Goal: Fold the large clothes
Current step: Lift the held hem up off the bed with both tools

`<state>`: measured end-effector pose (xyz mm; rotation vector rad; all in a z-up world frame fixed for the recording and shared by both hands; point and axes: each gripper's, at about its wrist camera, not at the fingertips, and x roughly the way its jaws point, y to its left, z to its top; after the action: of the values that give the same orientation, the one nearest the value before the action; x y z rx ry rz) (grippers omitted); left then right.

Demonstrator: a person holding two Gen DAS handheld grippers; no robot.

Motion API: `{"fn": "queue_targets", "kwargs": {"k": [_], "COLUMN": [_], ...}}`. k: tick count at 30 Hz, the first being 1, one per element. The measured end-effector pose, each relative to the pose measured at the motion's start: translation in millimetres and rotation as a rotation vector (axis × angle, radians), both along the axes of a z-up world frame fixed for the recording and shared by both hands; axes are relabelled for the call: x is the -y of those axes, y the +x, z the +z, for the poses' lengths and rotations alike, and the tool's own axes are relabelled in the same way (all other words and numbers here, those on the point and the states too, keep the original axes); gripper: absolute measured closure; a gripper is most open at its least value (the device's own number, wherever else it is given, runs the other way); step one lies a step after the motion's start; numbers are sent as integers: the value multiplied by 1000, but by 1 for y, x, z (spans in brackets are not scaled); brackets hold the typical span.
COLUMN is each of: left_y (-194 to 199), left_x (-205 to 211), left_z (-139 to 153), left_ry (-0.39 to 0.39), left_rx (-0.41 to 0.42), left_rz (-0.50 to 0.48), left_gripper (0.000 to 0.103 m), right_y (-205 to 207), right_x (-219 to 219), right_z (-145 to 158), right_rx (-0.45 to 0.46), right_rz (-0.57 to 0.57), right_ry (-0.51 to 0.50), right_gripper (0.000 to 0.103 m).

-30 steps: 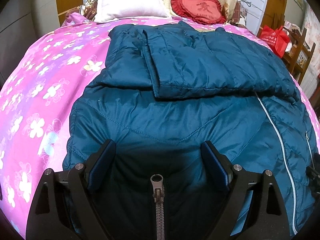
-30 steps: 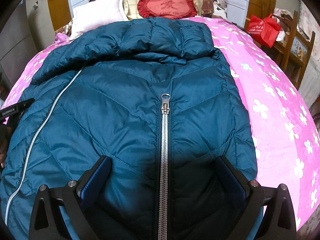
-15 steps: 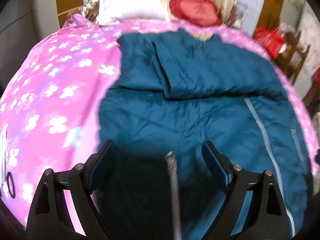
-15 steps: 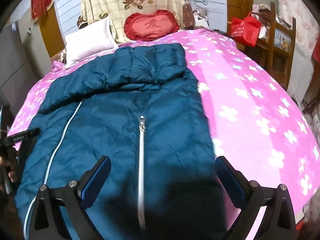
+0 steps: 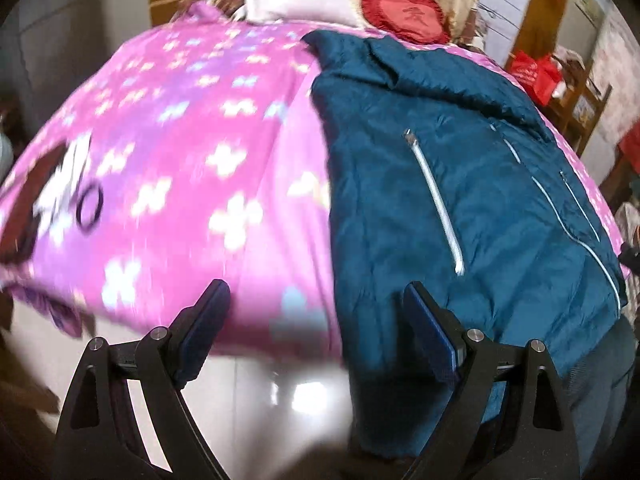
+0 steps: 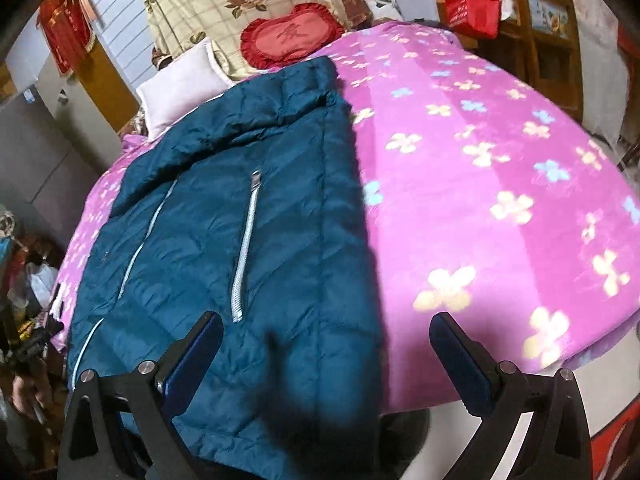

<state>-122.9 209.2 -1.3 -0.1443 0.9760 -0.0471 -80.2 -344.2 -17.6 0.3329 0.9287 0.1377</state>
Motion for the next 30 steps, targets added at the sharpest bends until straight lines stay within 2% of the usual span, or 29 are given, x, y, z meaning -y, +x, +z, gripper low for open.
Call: {"fn": "queue_targets", "kwargs": {"k": [3, 5, 7, 10, 14, 15, 16, 17, 18, 20, 26, 29, 30], "left_y": [-14, -21, -24, -26, -21, -22, -23, -25, -28, -32, -31, -22, -18], "left_x": [1, 3, 4, 5, 9, 7, 7, 7, 9, 13, 20, 26, 26], "left_z": [-12, -19, -28, -37, -42, -44, -46, -46, -42, -32, -11, -4, -2], "left_ry": [-100, -118, -215, -366, -398, -421, -454, -471, -487, -451, -405, -366, -367], "left_rx": [-12, 2, -21, -40, -24, -26, -39, -43, -35, -9, 48, 58, 59], "left_rz": [-15, -26, -45, -82, -117, -112, -121, -125, -136, -142, -178, -175, -167], "left_gripper": [15, 14, 14, 15, 20, 28, 46, 59, 65, 70, 71, 69, 69], "right_y": [-2, -4, -4, -12, -27, -31, -34, -38, -41, -44, -52, -60, -64], "right_x": [-13, -23, -30, -33, -36, -35, -34, -32, -29, -23, -15, -8, -6], "right_z": [-14, -18, -20, -20, -22, -23, -23, -24, -25, -32, -57, -60, -58], "right_rx": [-20, 0, -3, 5, 4, 7, 10, 12, 7, -16, -36, -3, 24], "right_rz": [21, 27, 27, 2, 26, 31, 32, 28, 22, 8, 40, 53, 71], "right_ry": [-11, -62, -93, -88, -101, -95, -85, -67, -42, 22, 184, 276, 324], "right_gripper": [0, 0, 0, 0, 0, 0, 0, 0, 0, 0, 0, 1, 5]}}
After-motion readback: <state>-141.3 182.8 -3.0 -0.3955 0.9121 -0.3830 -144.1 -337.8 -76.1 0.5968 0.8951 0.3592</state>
